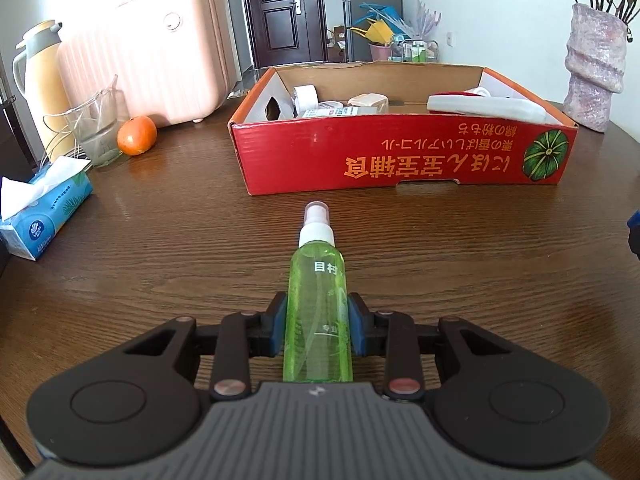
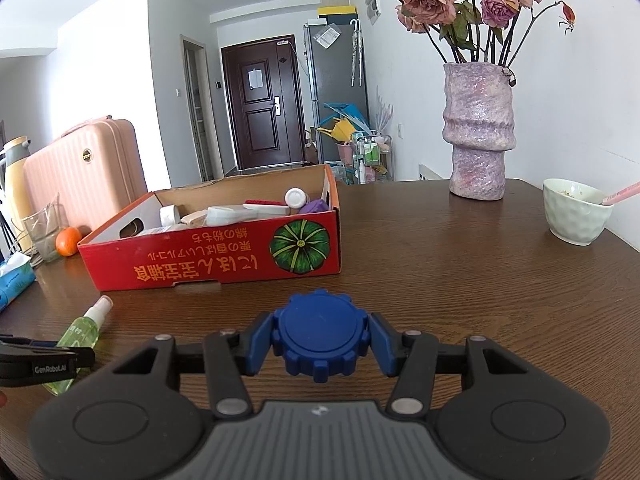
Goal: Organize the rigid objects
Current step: 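Carry the blue cap and green spray bottle over the red box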
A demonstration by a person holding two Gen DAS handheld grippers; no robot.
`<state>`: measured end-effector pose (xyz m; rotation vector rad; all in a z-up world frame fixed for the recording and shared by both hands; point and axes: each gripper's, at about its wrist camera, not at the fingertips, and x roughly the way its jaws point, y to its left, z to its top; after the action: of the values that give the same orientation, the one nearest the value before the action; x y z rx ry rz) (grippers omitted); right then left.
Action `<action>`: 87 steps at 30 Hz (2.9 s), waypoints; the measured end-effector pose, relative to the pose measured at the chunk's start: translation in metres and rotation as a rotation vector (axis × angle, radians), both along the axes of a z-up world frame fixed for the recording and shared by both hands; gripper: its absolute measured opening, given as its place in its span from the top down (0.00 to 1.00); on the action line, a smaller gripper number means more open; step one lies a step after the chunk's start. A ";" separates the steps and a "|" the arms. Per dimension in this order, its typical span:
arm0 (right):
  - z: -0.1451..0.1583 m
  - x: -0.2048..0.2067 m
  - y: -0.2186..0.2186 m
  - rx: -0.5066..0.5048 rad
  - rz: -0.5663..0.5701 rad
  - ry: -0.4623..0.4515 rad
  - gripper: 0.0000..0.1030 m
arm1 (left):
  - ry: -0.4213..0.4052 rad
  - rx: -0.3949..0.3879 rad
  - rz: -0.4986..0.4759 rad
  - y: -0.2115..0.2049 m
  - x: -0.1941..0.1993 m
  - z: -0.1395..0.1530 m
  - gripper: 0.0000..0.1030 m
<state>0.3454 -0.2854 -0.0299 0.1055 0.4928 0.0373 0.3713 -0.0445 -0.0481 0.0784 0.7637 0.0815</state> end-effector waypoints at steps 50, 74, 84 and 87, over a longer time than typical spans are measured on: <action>0.024 -0.034 0.045 0.023 0.101 -0.132 0.50 | -0.263 -0.061 -0.023 0.010 -0.068 0.061 0.69; 0.067 0.000 0.062 0.022 0.127 -0.244 0.50 | -0.362 -0.101 -0.032 -0.001 -0.043 0.103 0.69; 0.073 0.026 0.067 0.024 0.121 -0.267 0.50 | -0.372 -0.127 0.000 0.000 -0.016 0.109 0.69; 0.075 0.036 0.068 0.024 0.121 -0.273 0.50 | -0.363 -0.130 0.011 -0.001 -0.005 0.107 0.69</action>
<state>0.3810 -0.2172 0.0448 0.0924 0.2257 0.1742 0.3660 -0.0452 0.0586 -0.0635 0.4051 0.0543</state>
